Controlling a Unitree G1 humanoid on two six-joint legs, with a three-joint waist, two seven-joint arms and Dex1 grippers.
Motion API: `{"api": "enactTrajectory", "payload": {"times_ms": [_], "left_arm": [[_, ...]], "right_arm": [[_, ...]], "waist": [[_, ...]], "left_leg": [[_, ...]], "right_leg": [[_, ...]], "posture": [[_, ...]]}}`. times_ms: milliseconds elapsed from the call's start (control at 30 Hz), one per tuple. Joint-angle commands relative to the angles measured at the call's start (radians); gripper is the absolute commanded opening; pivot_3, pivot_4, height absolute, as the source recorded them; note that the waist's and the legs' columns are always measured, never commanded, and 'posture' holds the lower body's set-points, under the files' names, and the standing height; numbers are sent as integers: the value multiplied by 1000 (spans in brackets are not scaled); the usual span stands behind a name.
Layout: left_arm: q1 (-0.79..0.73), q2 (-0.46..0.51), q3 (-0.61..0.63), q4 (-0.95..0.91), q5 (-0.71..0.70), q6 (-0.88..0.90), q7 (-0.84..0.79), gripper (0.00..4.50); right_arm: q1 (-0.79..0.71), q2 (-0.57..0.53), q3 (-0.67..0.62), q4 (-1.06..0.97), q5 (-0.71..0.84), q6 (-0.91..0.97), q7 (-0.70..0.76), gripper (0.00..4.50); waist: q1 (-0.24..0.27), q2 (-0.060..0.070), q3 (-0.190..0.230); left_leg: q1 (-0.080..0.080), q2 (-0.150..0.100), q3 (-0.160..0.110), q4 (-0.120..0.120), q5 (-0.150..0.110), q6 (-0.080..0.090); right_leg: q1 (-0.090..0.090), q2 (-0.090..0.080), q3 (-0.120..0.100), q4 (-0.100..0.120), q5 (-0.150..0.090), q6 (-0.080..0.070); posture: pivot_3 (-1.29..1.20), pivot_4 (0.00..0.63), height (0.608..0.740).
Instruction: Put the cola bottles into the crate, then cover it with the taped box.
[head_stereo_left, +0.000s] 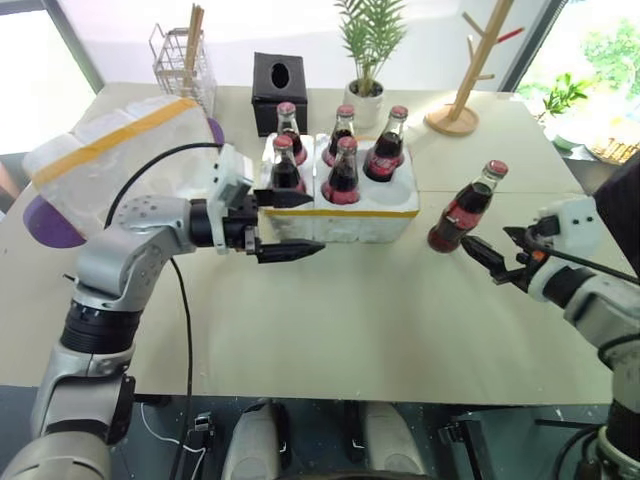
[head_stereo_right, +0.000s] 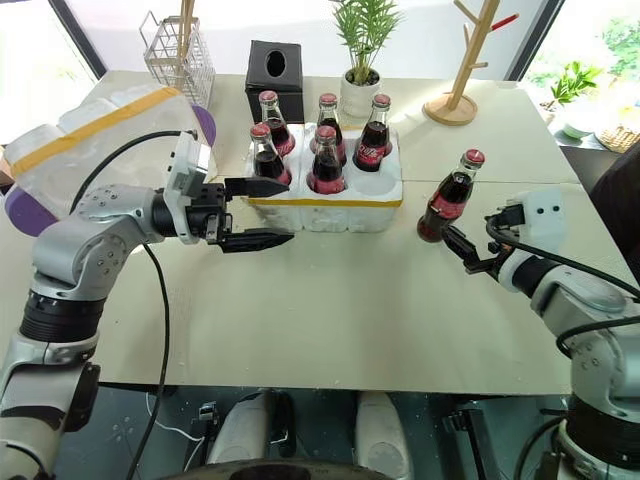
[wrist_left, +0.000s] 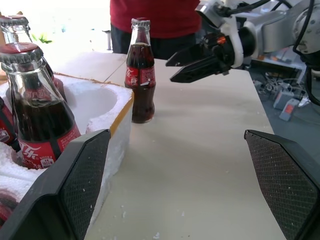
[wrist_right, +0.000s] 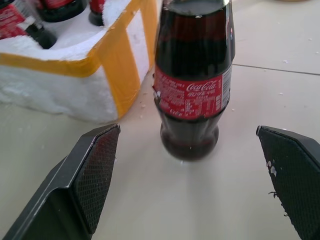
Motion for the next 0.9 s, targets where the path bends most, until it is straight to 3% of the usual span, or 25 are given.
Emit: {"api": "enactTrajectory", "payload": {"times_ms": [33,433,500,600,767,900], "left_arm": [[-22,3,8,-18,-1,-8,-9,4500],[6,27,21,-41,2,-4,10,4500],[9,27,23,-47,-1,-2,19,4500],[11,28,27,-53,-4,2,29,4500],[29,34,42,-70,-9,2,47,4500],[39,33,49,-80,-12,3,61,4500]], "right_arm": [[-46,22,16,50,-34,-88,-27,4473],[-187,88,146,324,-119,-280,-29,4473],[-216,86,145,363,-110,-305,-7,3959],[-232,39,147,355,-93,-314,62,2781],[-341,-50,82,289,13,-279,145,2813],[-487,-33,100,284,105,-236,156,2813]], "waist": [[0,0,0],[0,0,0],[1,0,0],[1,0,0],[-2,4,3],[-8,6,4]], "left_leg": [[0,0,0,0,0,0],[0,0,0,0,0,0],[0,0,0,0,0,0],[0,0,0,0,0,0],[-1,0,0,0,0,0],[-1,1,1,0,0,0]], "right_leg": [[0,0,0,0,0,0],[0,0,0,0,0,0],[0,0,0,0,0,0],[0,0,0,0,0,0],[-1,0,0,0,0,0],[-3,1,1,2,0,0]], "posture": [[0,150,740],[0,150,740],[0,150,740],[0,150,740],[0,150,740],[0,150,740]]}}
